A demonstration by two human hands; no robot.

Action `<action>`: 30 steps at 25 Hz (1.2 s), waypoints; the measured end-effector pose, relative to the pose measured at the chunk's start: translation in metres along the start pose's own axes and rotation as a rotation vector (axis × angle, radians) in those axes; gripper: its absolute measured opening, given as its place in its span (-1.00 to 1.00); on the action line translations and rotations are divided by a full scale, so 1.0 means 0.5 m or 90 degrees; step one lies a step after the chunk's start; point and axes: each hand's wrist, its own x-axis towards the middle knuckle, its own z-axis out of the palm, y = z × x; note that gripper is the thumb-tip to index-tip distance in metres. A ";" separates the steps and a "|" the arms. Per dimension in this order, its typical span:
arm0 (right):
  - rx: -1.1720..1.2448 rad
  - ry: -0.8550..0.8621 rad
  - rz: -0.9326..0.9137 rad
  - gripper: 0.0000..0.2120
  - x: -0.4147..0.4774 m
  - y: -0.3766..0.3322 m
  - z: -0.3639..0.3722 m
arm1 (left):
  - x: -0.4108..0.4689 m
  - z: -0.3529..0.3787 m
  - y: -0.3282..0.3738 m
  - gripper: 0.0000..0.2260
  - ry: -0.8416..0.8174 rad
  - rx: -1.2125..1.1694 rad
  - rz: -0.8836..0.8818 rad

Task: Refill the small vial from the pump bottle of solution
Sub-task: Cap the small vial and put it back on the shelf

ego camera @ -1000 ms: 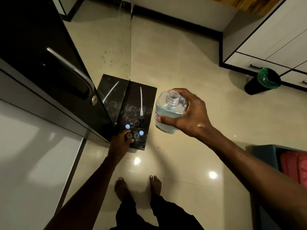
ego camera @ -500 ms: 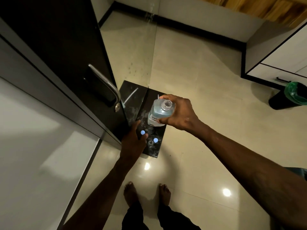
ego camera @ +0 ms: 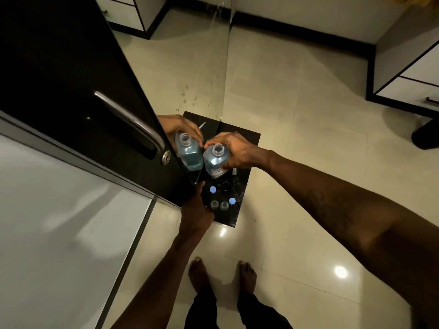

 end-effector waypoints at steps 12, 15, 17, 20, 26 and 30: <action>0.007 -0.056 -0.001 -0.19 0.015 0.026 0.007 | 0.016 0.037 -0.064 -0.25 -0.024 0.010 -0.016; 0.039 0.001 0.040 0.11 -0.012 0.024 0.009 | 0.017 0.041 -0.076 -0.24 -0.021 0.010 -0.009; 0.038 0.064 0.111 0.19 -0.045 0.028 0.012 | 0.017 0.046 -0.081 -0.28 -0.005 0.004 -0.010; 0.074 0.254 0.263 -0.21 -0.121 0.029 0.040 | 0.005 0.063 -0.083 -0.35 0.032 -0.047 0.005; -0.044 -0.038 0.054 -0.68 -0.138 0.005 0.164 | -0.001 0.082 -0.088 -0.46 0.079 -0.126 0.101; -0.242 -0.120 -0.026 -0.71 -0.059 0.004 0.203 | 0.017 0.090 -0.105 -0.43 0.054 -0.131 0.091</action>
